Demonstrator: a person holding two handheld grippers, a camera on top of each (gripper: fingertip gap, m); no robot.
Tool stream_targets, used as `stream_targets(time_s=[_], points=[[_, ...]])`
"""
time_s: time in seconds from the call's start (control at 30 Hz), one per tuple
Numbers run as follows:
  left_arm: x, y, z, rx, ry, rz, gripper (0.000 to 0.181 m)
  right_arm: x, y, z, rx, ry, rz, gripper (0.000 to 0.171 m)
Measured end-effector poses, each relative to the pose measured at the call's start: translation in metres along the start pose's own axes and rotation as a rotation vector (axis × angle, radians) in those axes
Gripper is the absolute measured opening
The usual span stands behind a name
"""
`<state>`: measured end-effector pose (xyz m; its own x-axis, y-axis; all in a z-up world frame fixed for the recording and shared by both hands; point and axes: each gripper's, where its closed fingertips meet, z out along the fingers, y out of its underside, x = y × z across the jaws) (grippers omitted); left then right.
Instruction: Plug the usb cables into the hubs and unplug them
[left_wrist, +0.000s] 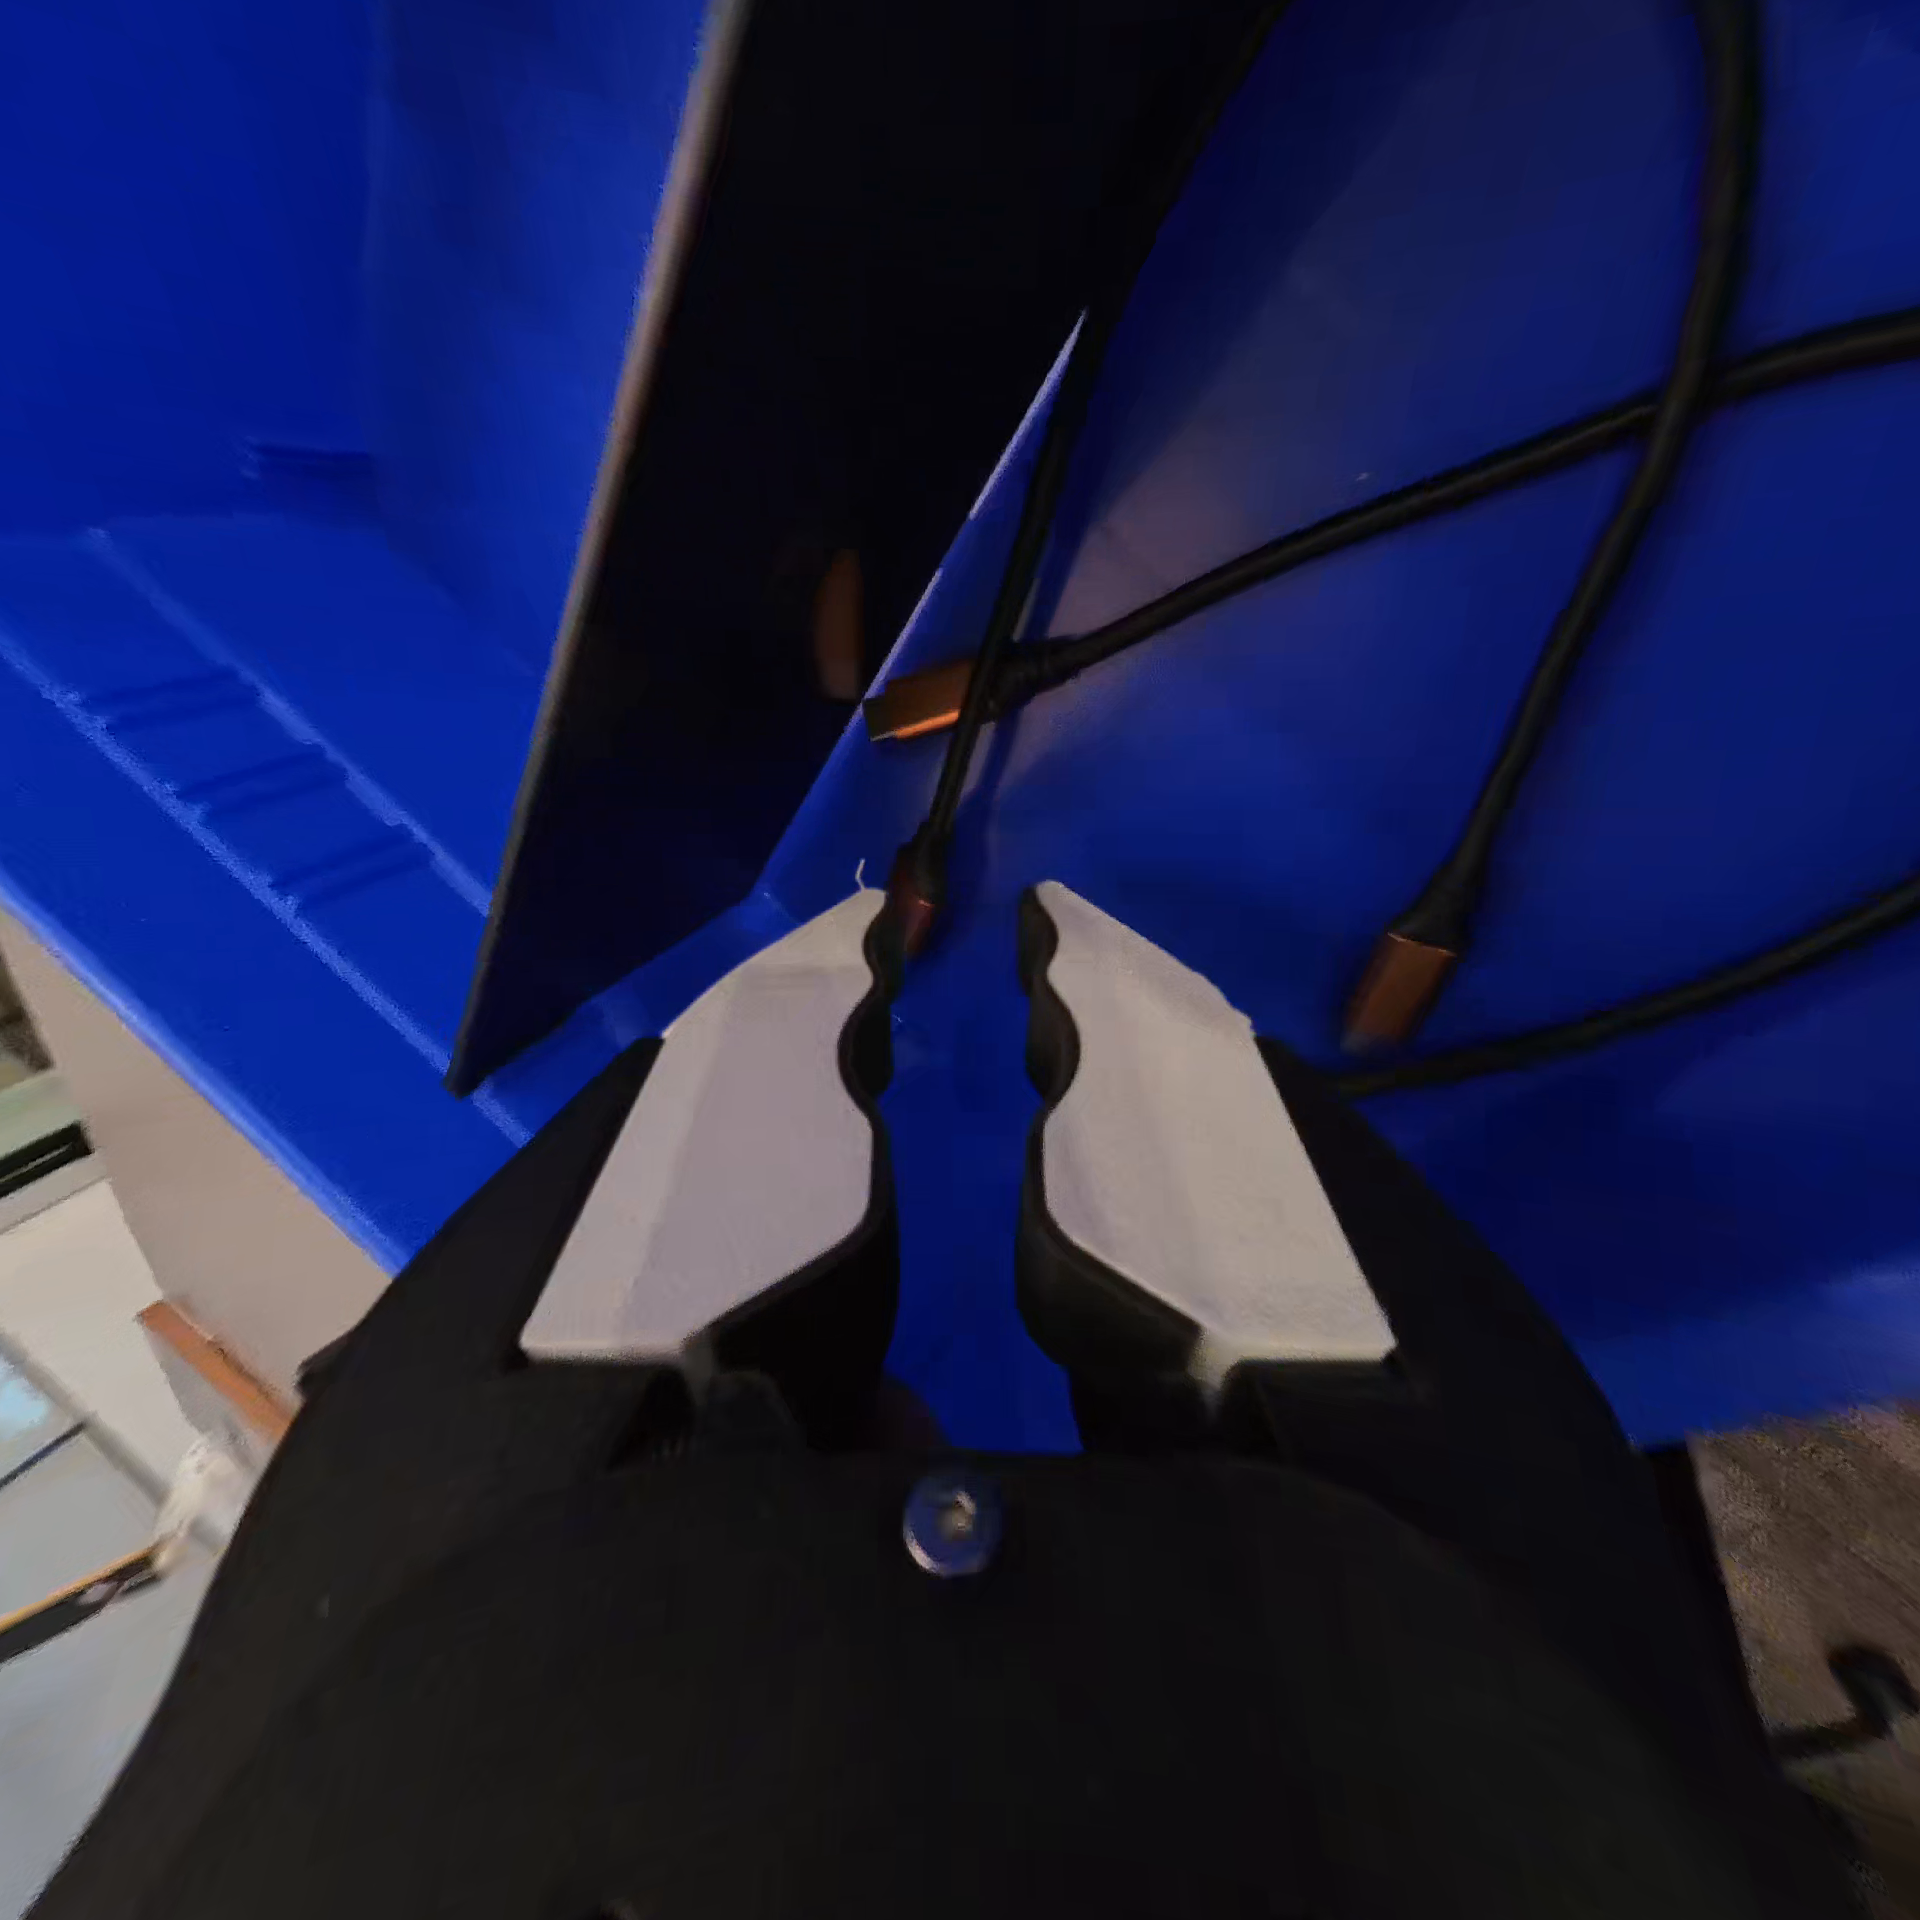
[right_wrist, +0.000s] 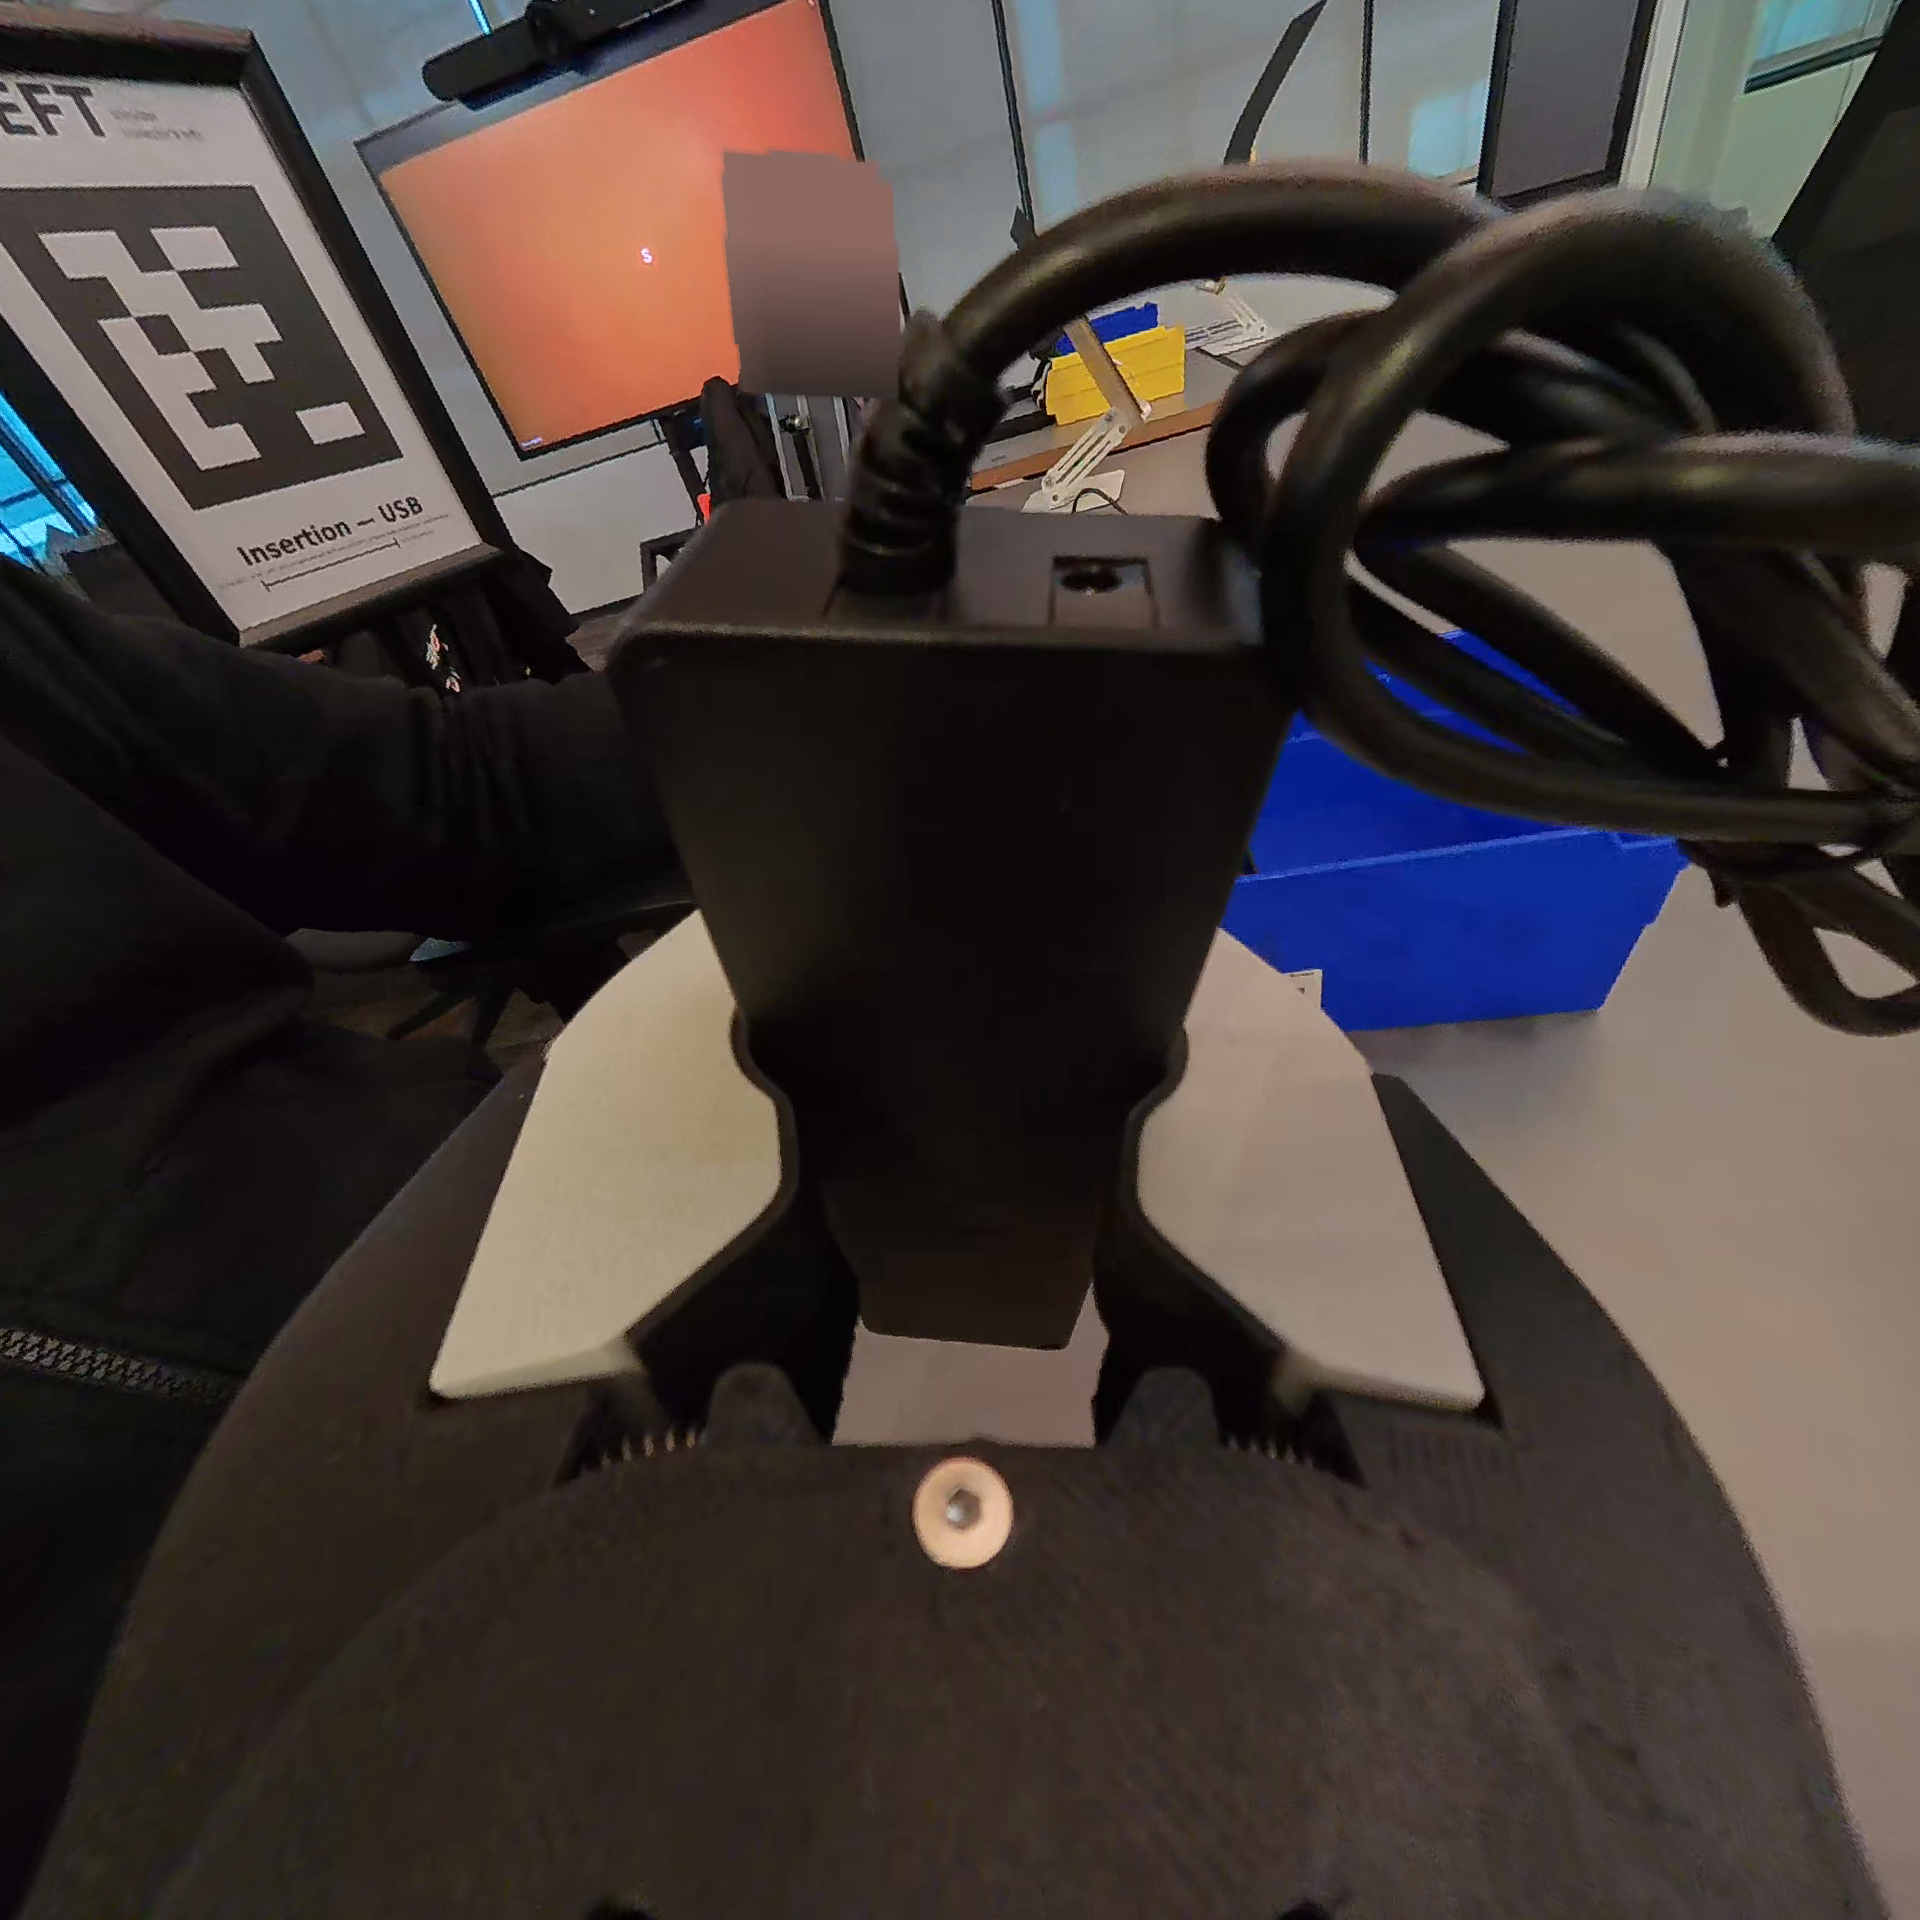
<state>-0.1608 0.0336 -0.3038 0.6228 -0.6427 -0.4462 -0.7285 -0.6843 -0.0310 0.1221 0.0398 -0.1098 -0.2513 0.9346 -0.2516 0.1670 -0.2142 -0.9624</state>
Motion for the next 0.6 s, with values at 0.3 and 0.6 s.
stream_targets(time_s=[0.3,0.6], points=[[-0.02,0.005,0.024,-0.158,-0.136,0.063,0.009,0.0,0.002,0.0,-0.004,-0.008,0.001,0.065],[-0.042,-0.019,-0.035,0.177,-0.207,-0.09,0.008,-0.001,-0.003,-0.005,0.021,-0.023,0.008,0.065]])
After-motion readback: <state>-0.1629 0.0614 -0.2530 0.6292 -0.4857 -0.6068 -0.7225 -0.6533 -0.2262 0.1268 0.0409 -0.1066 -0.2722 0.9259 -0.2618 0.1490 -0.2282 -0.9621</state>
